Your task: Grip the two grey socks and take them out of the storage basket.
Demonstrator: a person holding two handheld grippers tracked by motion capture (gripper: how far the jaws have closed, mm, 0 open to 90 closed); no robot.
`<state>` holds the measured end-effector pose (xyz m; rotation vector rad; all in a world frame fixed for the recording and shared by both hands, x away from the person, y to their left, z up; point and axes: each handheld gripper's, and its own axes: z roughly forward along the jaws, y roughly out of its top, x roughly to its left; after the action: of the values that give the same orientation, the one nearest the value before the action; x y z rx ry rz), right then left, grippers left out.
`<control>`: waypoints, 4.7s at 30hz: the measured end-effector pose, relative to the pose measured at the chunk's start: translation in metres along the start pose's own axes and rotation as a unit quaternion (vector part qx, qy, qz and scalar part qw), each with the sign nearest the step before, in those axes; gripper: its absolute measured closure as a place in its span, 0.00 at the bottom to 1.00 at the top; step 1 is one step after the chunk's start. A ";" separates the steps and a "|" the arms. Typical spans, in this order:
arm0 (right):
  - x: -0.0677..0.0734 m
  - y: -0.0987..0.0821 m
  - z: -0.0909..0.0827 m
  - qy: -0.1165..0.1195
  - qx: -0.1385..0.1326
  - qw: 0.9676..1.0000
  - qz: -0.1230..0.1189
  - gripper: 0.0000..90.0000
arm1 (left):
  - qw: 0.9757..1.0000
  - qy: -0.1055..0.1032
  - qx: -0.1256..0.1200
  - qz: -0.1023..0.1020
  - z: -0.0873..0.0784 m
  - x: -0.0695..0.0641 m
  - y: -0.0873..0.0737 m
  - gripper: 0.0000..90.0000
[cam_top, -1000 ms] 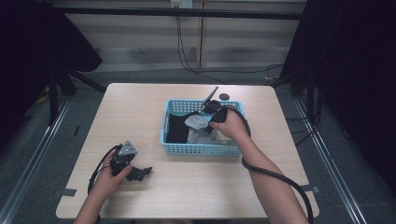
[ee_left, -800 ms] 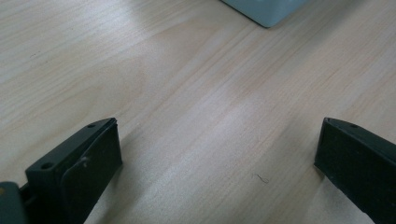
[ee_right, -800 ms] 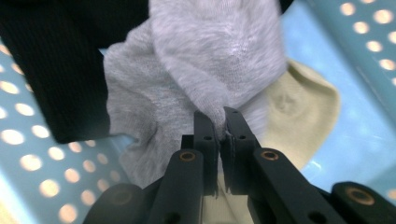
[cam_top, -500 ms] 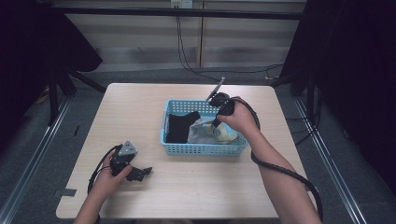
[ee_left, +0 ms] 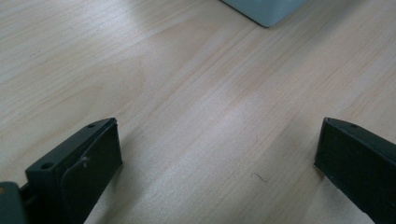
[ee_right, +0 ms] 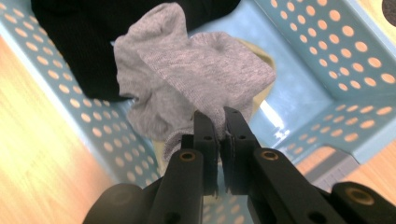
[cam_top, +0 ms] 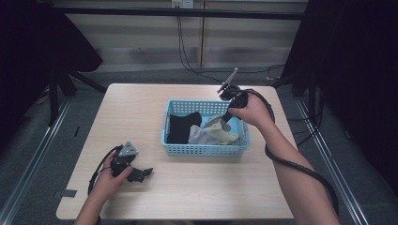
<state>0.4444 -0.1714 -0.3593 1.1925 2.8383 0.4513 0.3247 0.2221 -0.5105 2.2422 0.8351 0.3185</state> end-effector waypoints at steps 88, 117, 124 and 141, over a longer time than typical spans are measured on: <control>-0.088 -0.105 -0.072 -0.042 -0.017 0.991 0.127 0.94 | 1.000 0.000 0.000 -0.001 0.000 0.000 0.000 0.00; -0.092 -0.119 -0.019 -0.020 -0.001 0.987 0.156 0.77 | 1.000 0.001 -0.001 -0.004 0.000 -0.001 0.000 0.00; -0.078 -0.102 -0.030 -0.028 -0.010 0.990 0.141 0.65 | 1.000 0.002 -0.002 -0.002 0.000 -0.001 0.000 0.00; -0.028 -0.043 -0.017 -0.001 -0.056 0.995 0.078 0.44 | 1.000 0.002 -0.002 -0.001 0.000 -0.001 0.000 0.00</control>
<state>0.4320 -0.2243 -0.3578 1.3965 2.6886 0.6076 0.3241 0.2219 -0.5109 2.2367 0.8383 0.3231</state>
